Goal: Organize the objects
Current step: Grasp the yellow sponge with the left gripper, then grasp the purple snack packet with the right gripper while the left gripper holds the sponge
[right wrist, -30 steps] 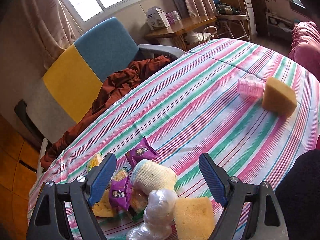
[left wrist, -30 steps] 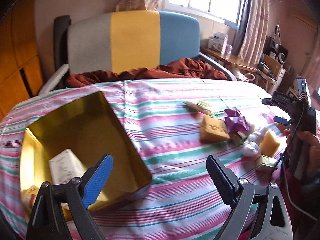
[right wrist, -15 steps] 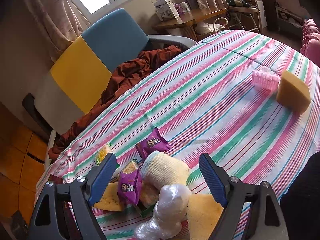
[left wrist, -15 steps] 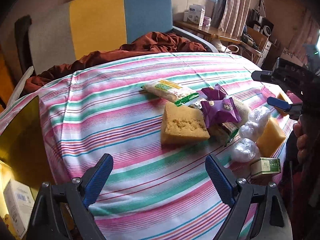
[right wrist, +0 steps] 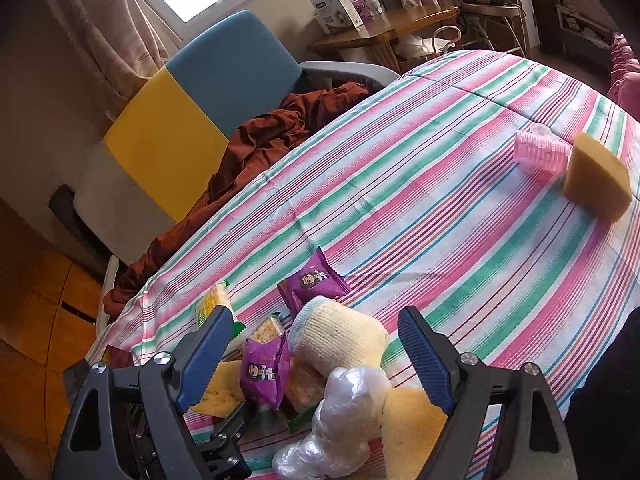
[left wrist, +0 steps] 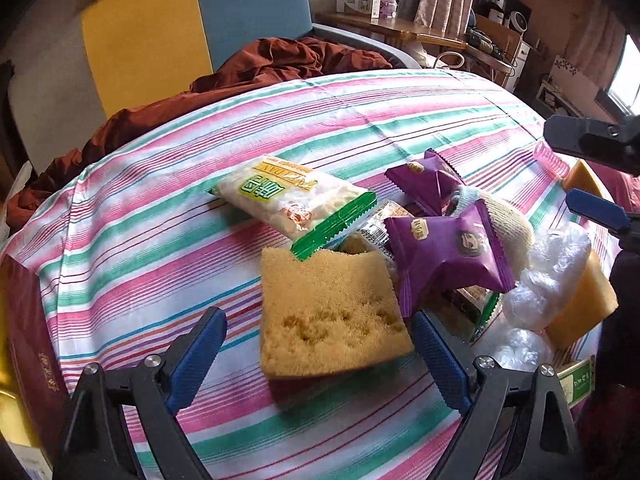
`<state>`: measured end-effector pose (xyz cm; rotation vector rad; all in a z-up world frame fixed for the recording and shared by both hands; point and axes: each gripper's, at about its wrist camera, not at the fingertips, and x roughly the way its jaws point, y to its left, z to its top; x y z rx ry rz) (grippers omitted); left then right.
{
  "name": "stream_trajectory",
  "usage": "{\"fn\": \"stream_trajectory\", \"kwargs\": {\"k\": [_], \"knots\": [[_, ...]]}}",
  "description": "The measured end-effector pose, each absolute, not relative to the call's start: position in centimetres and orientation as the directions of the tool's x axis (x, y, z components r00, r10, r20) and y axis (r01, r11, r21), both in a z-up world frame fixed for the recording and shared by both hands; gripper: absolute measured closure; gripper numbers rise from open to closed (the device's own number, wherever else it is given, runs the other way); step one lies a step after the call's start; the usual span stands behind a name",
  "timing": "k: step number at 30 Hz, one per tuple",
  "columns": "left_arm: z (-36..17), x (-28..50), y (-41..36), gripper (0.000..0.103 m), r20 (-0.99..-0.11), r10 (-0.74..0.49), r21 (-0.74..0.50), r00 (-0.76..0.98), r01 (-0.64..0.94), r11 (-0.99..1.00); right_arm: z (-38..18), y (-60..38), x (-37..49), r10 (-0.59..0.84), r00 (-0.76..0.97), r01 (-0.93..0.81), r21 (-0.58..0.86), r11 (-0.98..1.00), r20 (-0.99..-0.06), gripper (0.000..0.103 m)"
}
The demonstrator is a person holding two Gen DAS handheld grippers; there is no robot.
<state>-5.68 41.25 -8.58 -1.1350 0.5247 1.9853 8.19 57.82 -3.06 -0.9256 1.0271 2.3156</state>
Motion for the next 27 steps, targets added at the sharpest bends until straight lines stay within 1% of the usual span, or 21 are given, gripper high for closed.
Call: {"fn": "stream_trajectory", "kwargs": {"k": [1,2,3,6,11,18,23,27], "knots": [[-9.0,-5.9,41.4,0.012,-0.859,0.419,-0.029,-0.293,-0.790,-0.613,-3.1,57.8,8.2,0.121,-0.678,-0.619,0.474,-0.626,-0.725,0.017],[-9.4,-6.1,41.5,0.019,-0.862,0.418,-0.036,-0.286,-0.789,-0.614,-3.1,57.8,8.2,0.122,-0.677,-0.620,0.474,-0.626,-0.726,0.017],[-9.6,-6.3,41.4,0.031,-0.861,0.425,-0.050,-0.277,-0.788,-0.614,-3.1,57.9,8.2,0.121,-0.676,-0.621,0.473,-0.625,-0.727,0.017],[-9.2,-6.2,40.3,0.036,-0.843,0.467,-0.080,-0.268,-0.795,-0.601,-3.1,57.9,8.1,0.117,-0.675,-0.620,0.474,-0.625,-0.728,0.017],[-9.0,-4.7,36.8,0.037,-0.824,0.491,-0.094,-0.283,-0.787,-0.610,-3.2,57.8,8.0,0.119,-0.668,-0.624,0.466,-0.627,-0.735,0.017],[-9.1,-0.6,31.2,0.039,-0.794,0.527,-0.120,-0.303,-0.772,-0.624,-3.3,57.4,7.6,0.112,-0.657,-0.621,0.451,-0.641,-0.746,0.017],[-9.4,0.2,31.1,0.039,-0.782,0.528,-0.077,-0.331,-0.789,-0.610,-3.2,56.4,7.0,0.098,-0.645,-0.599,0.421,-0.681,-0.758,0.017],[-9.7,0.5,31.2,0.039,-0.772,0.535,-0.059,-0.343,-0.800,-0.597,-2.6,54.5,5.5,0.080,-0.621,-0.534,0.346,-0.772,-0.780,0.017]]}}
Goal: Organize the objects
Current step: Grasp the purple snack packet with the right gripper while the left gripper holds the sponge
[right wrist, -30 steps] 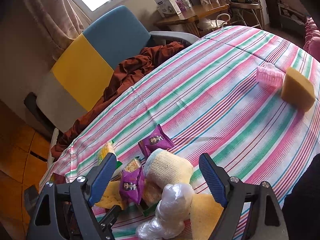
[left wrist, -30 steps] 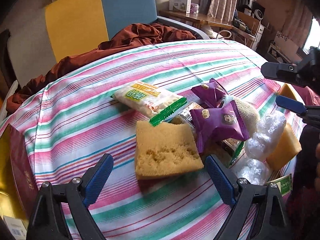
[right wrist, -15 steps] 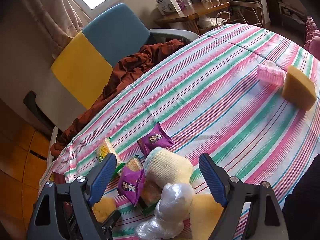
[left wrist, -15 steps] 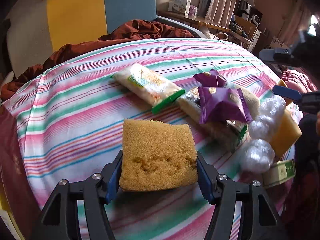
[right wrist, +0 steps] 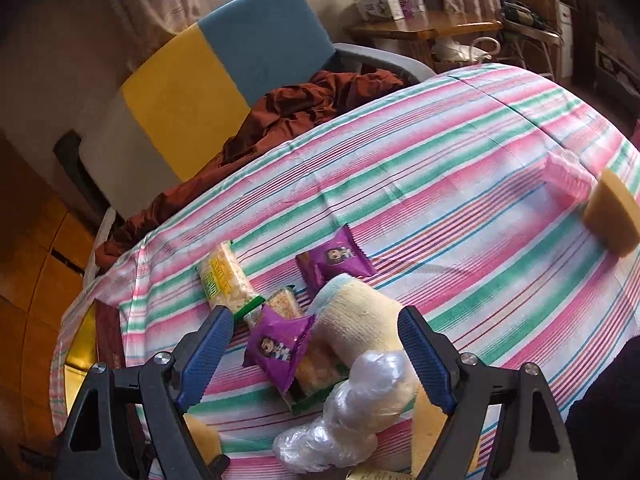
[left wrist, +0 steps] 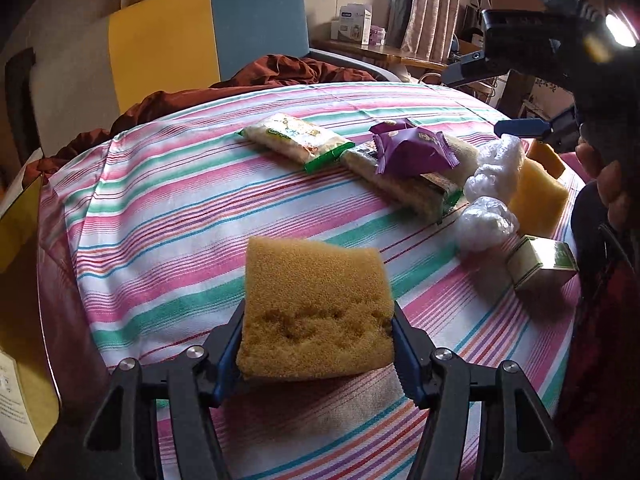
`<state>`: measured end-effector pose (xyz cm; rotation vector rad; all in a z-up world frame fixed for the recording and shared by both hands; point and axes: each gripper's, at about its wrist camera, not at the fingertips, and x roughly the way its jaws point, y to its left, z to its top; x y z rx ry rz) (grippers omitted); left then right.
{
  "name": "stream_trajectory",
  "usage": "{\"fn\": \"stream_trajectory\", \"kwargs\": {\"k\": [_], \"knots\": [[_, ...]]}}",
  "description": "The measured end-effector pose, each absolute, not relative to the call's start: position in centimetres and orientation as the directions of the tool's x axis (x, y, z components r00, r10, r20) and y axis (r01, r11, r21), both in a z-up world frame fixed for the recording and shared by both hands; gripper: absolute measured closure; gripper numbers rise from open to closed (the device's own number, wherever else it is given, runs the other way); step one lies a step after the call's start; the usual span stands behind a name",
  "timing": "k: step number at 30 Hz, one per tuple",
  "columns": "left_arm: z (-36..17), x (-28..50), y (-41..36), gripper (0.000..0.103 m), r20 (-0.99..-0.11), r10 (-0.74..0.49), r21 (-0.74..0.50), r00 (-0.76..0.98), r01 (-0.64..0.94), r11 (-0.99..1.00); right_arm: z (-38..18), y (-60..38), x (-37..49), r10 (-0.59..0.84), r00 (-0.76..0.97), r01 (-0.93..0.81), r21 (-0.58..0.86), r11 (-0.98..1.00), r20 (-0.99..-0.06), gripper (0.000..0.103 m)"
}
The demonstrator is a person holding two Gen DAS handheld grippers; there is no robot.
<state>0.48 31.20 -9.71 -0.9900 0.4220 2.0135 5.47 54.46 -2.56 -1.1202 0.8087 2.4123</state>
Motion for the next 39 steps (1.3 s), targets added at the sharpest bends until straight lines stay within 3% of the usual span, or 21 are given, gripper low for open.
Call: {"fn": "stream_trajectory", "kwargs": {"k": [8,15,17,19,31,39], "knots": [[-9.8,0.2,30.8,0.039,-0.761,0.555,-0.084,-0.336,-0.797,-0.598,-2.5,48.6,0.0,0.120,-0.434,-0.110,-0.080,-0.991,-0.893,0.017],[-9.9,0.0,30.6,0.039,-0.754,0.567,-0.100,-0.332,-0.795,-0.598,-5.3,46.5,-2.8,0.175,-0.271,0.142,-0.219,-0.965,-0.947,0.019],[-9.9,0.0,30.5,0.039,-0.753,0.568,-0.100,-0.332,-0.796,-0.597,-6.4,46.3,-3.5,0.188,-0.234,0.175,-0.231,-0.957,-0.954,0.023],[-9.9,0.0,30.5,0.039,-0.752,0.568,-0.097,-0.333,-0.797,-0.596,-7.3,46.3,-3.9,0.202,-0.211,0.180,-0.241,-0.954,-0.956,0.064],[-9.9,0.5,29.8,0.039,-0.742,0.569,-0.081,-0.354,-0.796,-0.600,-7.9,43.1,-3.7,-0.016,-0.359,-0.026,0.027,-0.999,-0.933,0.065],[-9.4,1.0,28.6,0.039,-0.758,0.534,-0.066,-0.375,-0.770,-0.635,-9.2,42.1,-3.5,0.014,-0.379,-0.021,-0.006,-1.000,-0.925,0.065]]}}
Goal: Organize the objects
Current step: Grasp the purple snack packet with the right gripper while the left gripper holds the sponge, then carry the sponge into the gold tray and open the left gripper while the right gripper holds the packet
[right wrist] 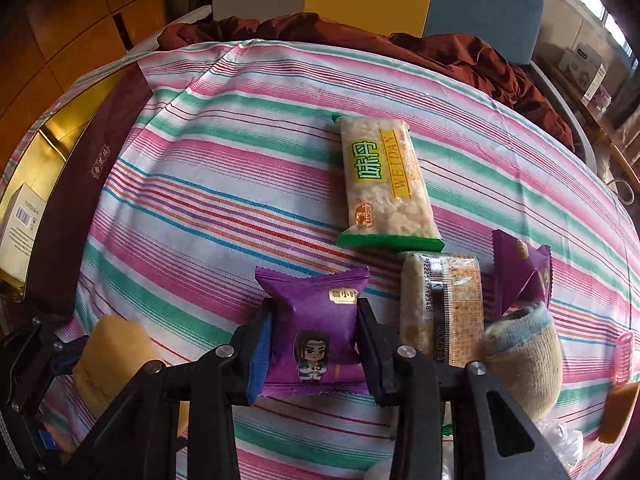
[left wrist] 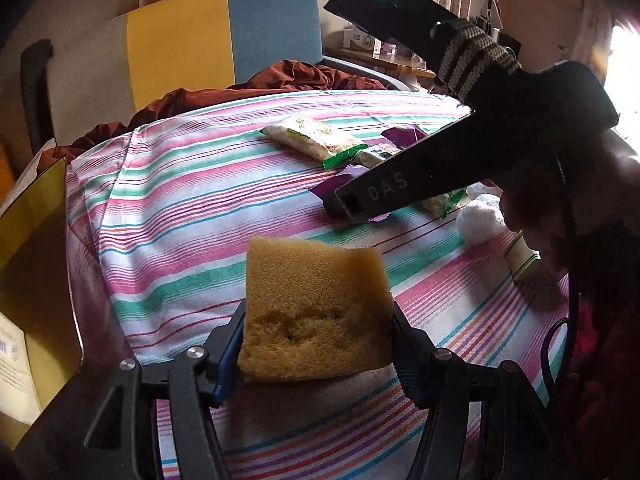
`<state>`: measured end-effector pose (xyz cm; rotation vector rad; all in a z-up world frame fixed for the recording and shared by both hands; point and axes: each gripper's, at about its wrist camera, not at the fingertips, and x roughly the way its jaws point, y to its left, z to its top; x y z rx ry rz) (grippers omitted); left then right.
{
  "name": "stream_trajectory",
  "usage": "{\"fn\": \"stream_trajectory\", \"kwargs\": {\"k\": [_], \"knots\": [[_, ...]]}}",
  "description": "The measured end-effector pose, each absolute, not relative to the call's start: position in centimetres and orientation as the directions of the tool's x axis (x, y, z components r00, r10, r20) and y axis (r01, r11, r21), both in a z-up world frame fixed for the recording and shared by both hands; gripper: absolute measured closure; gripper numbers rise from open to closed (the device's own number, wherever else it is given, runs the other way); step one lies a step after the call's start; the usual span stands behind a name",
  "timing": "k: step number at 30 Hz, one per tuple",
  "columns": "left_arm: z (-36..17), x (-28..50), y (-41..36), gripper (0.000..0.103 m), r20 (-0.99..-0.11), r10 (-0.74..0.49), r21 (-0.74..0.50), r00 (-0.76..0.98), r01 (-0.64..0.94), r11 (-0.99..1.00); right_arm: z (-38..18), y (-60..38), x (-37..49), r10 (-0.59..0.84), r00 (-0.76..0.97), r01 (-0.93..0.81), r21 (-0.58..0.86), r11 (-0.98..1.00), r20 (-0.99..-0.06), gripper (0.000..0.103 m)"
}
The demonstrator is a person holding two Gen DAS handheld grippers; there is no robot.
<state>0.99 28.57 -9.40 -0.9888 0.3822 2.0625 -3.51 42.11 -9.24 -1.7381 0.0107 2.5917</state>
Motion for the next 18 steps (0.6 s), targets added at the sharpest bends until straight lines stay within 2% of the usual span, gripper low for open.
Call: {"fn": "stream_trajectory", "kwargs": {"k": [6,13,18], "knots": [[-7.9,1.9,27.2,0.040,-0.753,0.534,-0.077,-0.386,-0.753,-0.653,-9.5,42.0,-3.8,0.028,-0.389,-0.010,-0.027,-1.000,-0.921,0.065],[-3.7,3.4,25.3,0.039,-0.692,0.572,-0.056,-0.440,-0.758,-0.650,-9.5,41.2,-3.9,0.064,-0.395,0.010,-0.074,-0.997,-0.916,0.065],[-1.3,2.4,22.3,0.039,-0.664,0.574,-0.093,-0.480,-0.708,-0.700,-9.6,40.6,-3.8,0.101,-0.402,0.024,-0.120,-0.992,-0.910,0.065]]}}
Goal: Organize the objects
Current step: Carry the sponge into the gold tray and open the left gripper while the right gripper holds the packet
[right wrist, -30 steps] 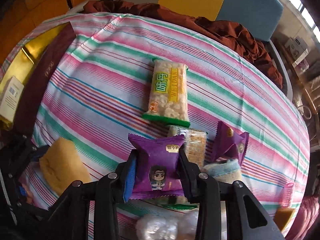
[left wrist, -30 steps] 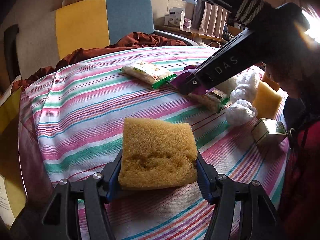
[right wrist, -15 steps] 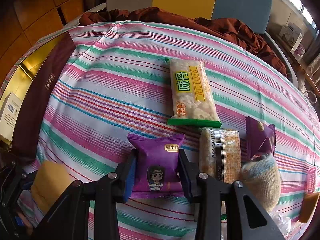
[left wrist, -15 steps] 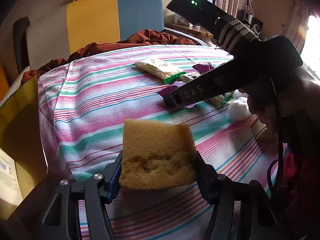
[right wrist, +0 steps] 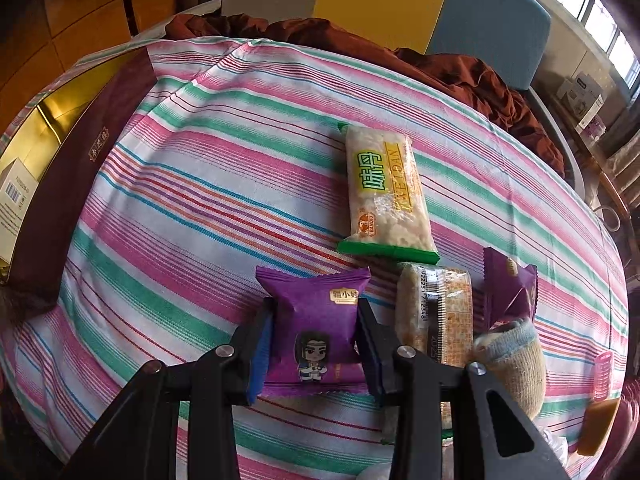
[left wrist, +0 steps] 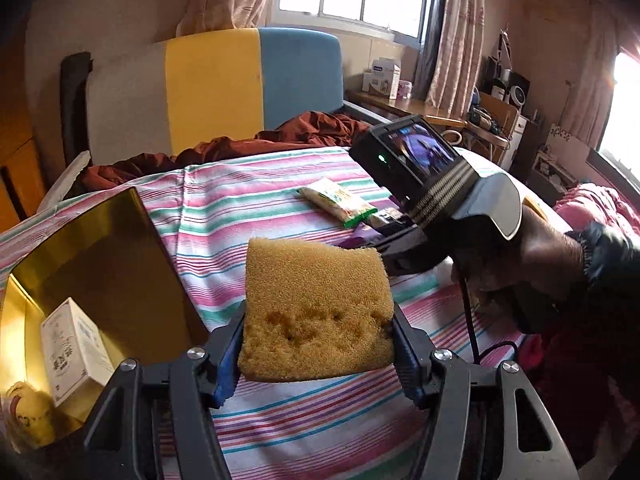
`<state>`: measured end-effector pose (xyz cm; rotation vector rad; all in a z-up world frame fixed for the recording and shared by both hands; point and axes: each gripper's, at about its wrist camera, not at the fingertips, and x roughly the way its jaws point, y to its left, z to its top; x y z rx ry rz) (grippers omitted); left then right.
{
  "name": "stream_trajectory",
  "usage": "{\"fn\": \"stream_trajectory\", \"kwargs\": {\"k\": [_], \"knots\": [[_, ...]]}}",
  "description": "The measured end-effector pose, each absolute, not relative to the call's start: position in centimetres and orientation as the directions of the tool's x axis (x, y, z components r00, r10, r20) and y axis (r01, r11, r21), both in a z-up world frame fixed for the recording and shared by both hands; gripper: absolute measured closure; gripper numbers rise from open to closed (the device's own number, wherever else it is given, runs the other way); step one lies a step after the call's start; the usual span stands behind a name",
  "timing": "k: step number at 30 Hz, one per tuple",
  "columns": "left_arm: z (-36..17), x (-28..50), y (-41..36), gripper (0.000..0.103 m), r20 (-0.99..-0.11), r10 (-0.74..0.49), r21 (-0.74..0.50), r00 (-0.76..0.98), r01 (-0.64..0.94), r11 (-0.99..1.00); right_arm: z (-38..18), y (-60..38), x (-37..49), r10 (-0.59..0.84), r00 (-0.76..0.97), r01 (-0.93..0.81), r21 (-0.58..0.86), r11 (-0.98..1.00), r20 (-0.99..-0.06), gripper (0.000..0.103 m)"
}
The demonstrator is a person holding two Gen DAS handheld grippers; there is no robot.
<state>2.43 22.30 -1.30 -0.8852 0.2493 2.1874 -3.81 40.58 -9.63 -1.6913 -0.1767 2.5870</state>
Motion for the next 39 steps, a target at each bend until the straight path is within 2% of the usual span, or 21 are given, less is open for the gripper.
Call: {"fn": "stream_trajectory", "kwargs": {"k": [8,24,27,32,39], "knots": [[1.6,-0.8,16.0,0.039,-0.633,0.491,-0.139,-0.598,-0.536,-0.833,-9.5,40.6,-3.8,0.124,-0.408,0.031,-0.150,-0.988,-0.904,0.065],[2.3,-5.5,6.9,0.038,-0.640,0.251,-0.074,-0.726,-0.267,-0.961,-9.7,39.9,-3.5,0.152,-0.418,0.044,-0.187,-0.981,-0.896,0.065],[1.7,-7.2,5.2,0.038,-0.664,0.204,-0.049,-0.719,-0.230,-0.972,-9.8,39.9,-3.7,0.159,-0.419,0.045,-0.196,-0.980,-0.894,0.065],[-0.1,-10.0,2.0,0.038,-0.714,0.171,-0.085,-0.679,-0.158,-0.984,-9.8,39.5,-3.6,0.177,-0.424,0.046,-0.216,-0.975,-0.888,0.065],[-2.0,-12.4,0.9,0.036,-0.757,0.145,-0.075,-0.637,-0.135,-0.988,-9.9,39.4,-3.6,0.185,-0.427,0.052,-0.228,-0.972,-0.885,0.065]]}}
